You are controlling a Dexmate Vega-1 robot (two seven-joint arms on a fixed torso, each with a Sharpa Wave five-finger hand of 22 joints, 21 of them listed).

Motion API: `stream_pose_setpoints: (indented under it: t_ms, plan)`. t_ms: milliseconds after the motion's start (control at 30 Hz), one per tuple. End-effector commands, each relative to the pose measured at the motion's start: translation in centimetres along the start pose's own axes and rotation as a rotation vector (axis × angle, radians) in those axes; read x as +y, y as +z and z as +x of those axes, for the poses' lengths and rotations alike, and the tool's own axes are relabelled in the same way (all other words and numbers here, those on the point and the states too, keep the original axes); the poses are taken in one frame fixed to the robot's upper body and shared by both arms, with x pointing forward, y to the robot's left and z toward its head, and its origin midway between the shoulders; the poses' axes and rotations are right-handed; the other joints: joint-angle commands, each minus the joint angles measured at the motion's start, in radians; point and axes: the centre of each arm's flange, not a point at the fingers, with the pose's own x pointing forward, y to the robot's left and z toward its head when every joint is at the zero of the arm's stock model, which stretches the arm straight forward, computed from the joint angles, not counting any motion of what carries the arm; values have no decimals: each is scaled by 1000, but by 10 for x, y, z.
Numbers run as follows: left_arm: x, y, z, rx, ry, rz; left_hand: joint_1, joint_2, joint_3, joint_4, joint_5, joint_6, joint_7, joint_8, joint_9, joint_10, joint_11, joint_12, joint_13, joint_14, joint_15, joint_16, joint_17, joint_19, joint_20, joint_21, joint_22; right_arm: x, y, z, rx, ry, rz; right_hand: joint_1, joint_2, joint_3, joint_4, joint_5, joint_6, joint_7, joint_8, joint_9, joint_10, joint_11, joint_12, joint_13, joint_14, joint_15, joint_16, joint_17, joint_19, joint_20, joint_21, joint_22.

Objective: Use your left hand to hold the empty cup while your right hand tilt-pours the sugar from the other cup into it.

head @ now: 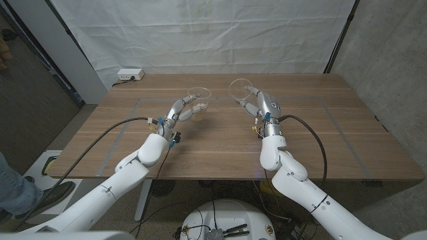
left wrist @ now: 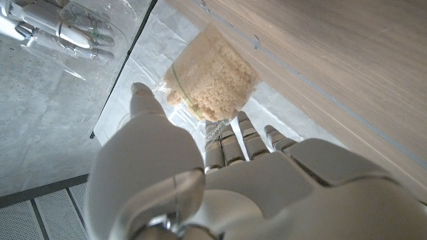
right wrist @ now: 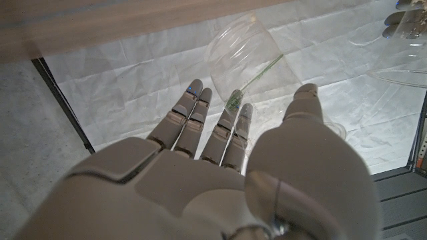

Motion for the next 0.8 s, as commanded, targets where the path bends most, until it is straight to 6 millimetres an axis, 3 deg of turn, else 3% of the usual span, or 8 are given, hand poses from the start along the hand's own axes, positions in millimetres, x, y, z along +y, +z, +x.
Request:
stream_pose_setpoints:
  t_ms: [33,800]
  plan:
    - [-9,-11,-1,-25,52,-6,7,-3,-7,1,5,-8,-2,-2,3,-11,-9,-2,3,-7,-9,-6,3,-14,1,-3,5,13,-19,-16,109,83,116,-14,4,12,19,-3,18,-8,2,3,5,7,-1,4,10,-95,4,3,-1,-57,1,4]
    - [-32,-32,2,16,16,-33,-11,-12,-22,10,12,-83,-22,-11,3,-83,-23,-10,3,-59,-16,-11,4,-46,8,-7,5,25,-46,-29,218,83,132,-26,-5,5,22,-4,21,-2,1,2,6,13,-3,5,7,-87,2,2,-6,-50,-1,3]
